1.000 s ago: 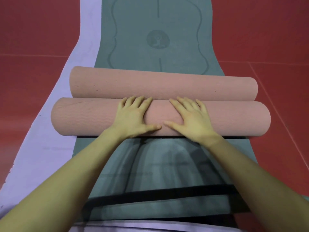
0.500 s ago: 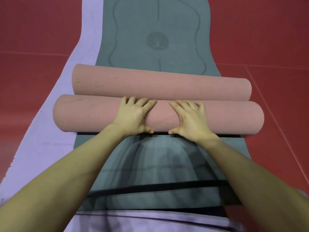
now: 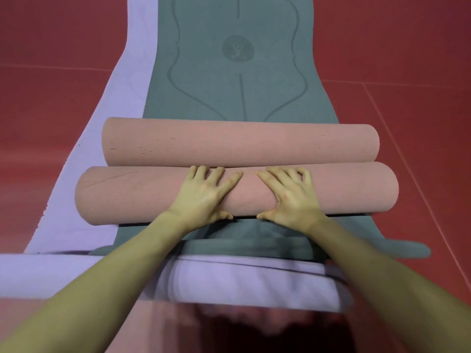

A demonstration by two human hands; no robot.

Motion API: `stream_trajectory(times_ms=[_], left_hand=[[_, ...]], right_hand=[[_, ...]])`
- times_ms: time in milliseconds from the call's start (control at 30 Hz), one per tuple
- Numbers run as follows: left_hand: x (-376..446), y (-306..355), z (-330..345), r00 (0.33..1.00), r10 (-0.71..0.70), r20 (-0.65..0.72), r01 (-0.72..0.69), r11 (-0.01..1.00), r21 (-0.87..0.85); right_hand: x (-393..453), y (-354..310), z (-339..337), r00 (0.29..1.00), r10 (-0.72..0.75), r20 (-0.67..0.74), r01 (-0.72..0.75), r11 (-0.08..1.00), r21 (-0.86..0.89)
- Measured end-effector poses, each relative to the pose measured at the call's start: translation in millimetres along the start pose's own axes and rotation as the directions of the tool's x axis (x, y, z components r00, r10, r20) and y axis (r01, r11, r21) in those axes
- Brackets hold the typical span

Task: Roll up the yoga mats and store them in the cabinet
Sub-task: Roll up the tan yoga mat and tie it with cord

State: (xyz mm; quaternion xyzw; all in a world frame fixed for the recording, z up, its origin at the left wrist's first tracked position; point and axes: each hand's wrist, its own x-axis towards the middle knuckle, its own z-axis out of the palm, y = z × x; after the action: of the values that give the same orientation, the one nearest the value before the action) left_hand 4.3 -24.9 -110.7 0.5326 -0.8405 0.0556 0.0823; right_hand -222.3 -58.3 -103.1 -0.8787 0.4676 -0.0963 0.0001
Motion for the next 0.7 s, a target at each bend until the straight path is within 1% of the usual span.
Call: stream_trajectory(times_ms=[133, 267, 333, 467, 500, 567, 633, 700], left_hand=[[-23.9, 12.6, -8.0, 0.999, 0.050, -0.014, -0.051, 0.998, -0.037], [-44.4, 26.9, -14.4, 0.997, 0.075, 0.013, -0.073, 0.993, -0.091], [-50.4, 31.1, -14.2, 0.996, 0.071, 0.051, -0.066, 0.994, -0.085], [-48.4, 27.8, -14.2, 0.983, 0.050, 0.178, -0.036, 0.996, -0.085], [-45.9, 28.4, -18.0, 0.979, 0.032, 0.202, -0.008, 0.993, -0.117], [-38.1, 30.7, -27.5, 0.965, -0.053, 0.257, 0.096, 0.983, -0.159], [-29.4, 34.0, -32.5, 0.917, -0.125, 0.379, 0.186, 0.974, -0.129], [-17.7, 35.6, -32.2, 0.865, -0.185, 0.466, 0.270, 0.955, -0.122]], right_hand=[[-32.6, -10.7, -4.5, 1.000, -0.015, -0.009, 0.016, 0.998, 0.059], [-58.6, -20.5, -11.2, 1.000, -0.015, -0.003, 0.015, 0.998, 0.054], [-65.9, -23.5, -11.6, 1.000, -0.009, 0.016, 0.008, 0.999, 0.051], [-64.3, -23.0, -11.5, 0.995, -0.006, 0.098, -0.002, 0.997, 0.078], [-63.4, -21.7, -12.2, 0.993, -0.012, 0.116, 0.002, 0.996, 0.089], [-63.3, -19.0, -12.8, 0.993, -0.021, 0.115, 0.007, 0.993, 0.119], [-62.9, -17.3, -10.9, 0.997, -0.020, 0.078, 0.008, 0.988, 0.157], [-58.9, -16.6, -9.3, 0.998, -0.006, 0.057, -0.004, 0.983, 0.181]])
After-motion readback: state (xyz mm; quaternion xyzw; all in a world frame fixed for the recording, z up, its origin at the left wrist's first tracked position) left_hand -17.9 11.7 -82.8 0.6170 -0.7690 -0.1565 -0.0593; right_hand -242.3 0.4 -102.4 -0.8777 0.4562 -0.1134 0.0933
